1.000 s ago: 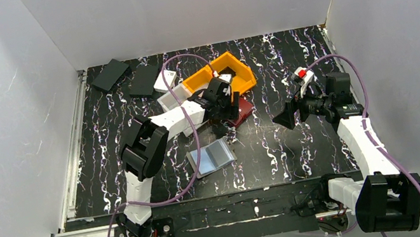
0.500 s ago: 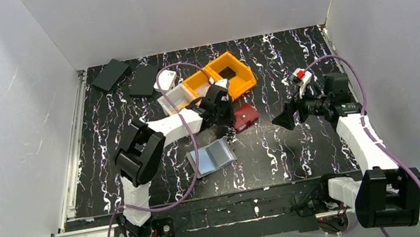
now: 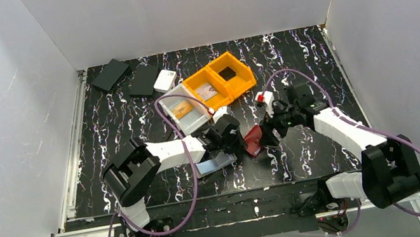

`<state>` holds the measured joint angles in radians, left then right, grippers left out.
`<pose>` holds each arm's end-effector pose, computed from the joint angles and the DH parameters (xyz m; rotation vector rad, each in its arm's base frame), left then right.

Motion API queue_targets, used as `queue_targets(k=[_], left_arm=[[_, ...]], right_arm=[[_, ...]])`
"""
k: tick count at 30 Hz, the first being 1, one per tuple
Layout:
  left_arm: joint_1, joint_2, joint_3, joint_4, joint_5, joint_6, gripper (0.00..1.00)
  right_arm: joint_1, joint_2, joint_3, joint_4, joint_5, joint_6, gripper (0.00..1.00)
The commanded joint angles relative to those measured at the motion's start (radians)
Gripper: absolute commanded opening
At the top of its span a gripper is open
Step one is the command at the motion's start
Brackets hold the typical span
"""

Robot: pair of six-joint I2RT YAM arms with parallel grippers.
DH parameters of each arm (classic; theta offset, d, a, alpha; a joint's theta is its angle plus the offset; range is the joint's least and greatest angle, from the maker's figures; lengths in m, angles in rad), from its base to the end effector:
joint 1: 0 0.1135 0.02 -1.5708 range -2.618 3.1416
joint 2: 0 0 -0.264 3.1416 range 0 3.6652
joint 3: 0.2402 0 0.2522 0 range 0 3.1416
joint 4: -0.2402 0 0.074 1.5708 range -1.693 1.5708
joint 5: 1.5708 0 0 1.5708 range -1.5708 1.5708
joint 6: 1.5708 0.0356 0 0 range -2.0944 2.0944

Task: Take the credit cards out of the card holder
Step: Open the card holder at the center of the board.

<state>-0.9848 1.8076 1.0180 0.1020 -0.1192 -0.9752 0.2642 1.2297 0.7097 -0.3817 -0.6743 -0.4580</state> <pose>0.2145 -0.3155 0.1690 -0.0566 2.4172 -0.8685 0.2232 0.0834 0.2128 -1.0849 2.0720 0.7319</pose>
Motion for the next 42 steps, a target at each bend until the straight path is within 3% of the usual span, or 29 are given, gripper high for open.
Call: queue_targets(k=[1,4,19,23,33,42], left_arm=[[-0.005,-0.056,-0.058,-0.066,-0.036,-0.048,0.2],[-0.005,-0.062,-0.077,-0.062,-0.028,-0.062,0.19],[-0.028,-0.055,-0.07,-0.066,-0.016,-0.183,0.08],[-0.034,-0.05,-0.064,-0.065,-0.006,-0.219,0.04],[-0.035,-0.078,-0.1,-0.073,-0.039,-0.267,0.0],[-0.003,-0.087,-0.146,-0.076,-0.059,-0.315,0.0]], right_arm=[[0.108,0.058,0.086,-0.031,0.163,-0.097,0.74],[0.167,0.121,0.114,-0.044,0.204,-0.086,0.66],[0.288,0.183,0.07,0.063,0.422,-0.036,0.66],[0.313,0.191,0.069,0.066,0.43,-0.035,0.53],[0.318,0.161,0.07,0.008,0.396,-0.083,0.01],[0.172,0.058,0.116,-0.207,0.184,-0.279,0.01]])
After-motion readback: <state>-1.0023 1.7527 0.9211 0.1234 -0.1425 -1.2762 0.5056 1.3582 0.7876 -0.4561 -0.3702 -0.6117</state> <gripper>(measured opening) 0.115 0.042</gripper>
